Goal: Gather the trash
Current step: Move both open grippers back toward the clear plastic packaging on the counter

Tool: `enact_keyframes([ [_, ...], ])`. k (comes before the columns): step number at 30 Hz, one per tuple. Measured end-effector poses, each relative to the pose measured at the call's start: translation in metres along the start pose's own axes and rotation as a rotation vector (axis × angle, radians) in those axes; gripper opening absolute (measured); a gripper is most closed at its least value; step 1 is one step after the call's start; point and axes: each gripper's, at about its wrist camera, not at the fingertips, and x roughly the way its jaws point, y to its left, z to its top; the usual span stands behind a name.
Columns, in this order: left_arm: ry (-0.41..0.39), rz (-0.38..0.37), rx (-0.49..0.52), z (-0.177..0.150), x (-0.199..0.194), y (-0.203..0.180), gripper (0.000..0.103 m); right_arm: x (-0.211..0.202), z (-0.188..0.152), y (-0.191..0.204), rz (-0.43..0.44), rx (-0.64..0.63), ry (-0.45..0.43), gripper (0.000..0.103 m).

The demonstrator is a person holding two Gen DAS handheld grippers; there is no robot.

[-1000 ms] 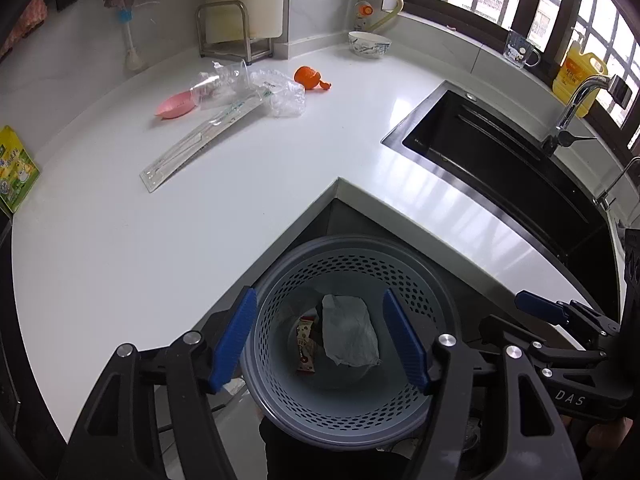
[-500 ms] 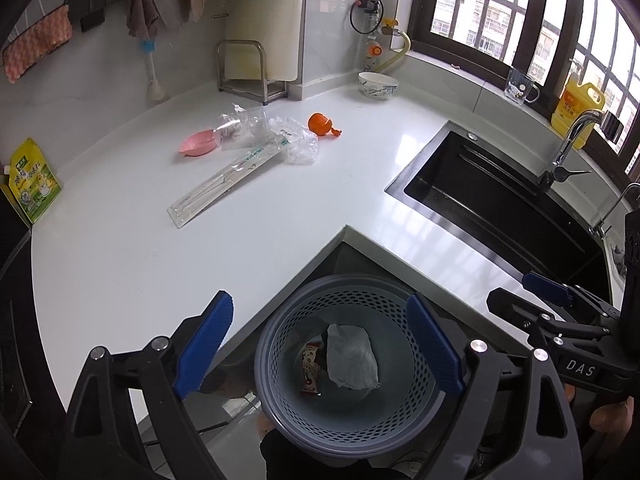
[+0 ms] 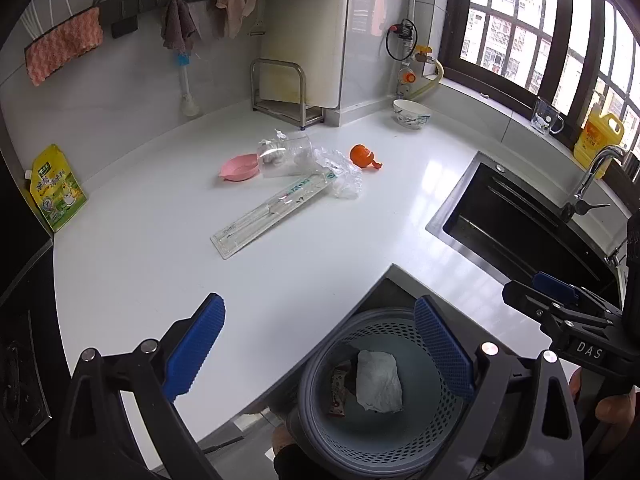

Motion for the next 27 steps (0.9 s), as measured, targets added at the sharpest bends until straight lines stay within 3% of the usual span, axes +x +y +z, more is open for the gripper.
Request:
enact_keyframes([
  [12, -0.004, 0.003, 0.036, 0.031, 0.043, 0.037, 0.094, 0.044, 0.031, 0.016, -0.019, 0.023, 0.016, 0.083],
  [27, 0.073, -0.080, 0.097, 0.061, 0.167, 0.074, 0.094, 0.105, 0.040, 0.012, -0.113, 0.143, 0.080, 0.083],
])
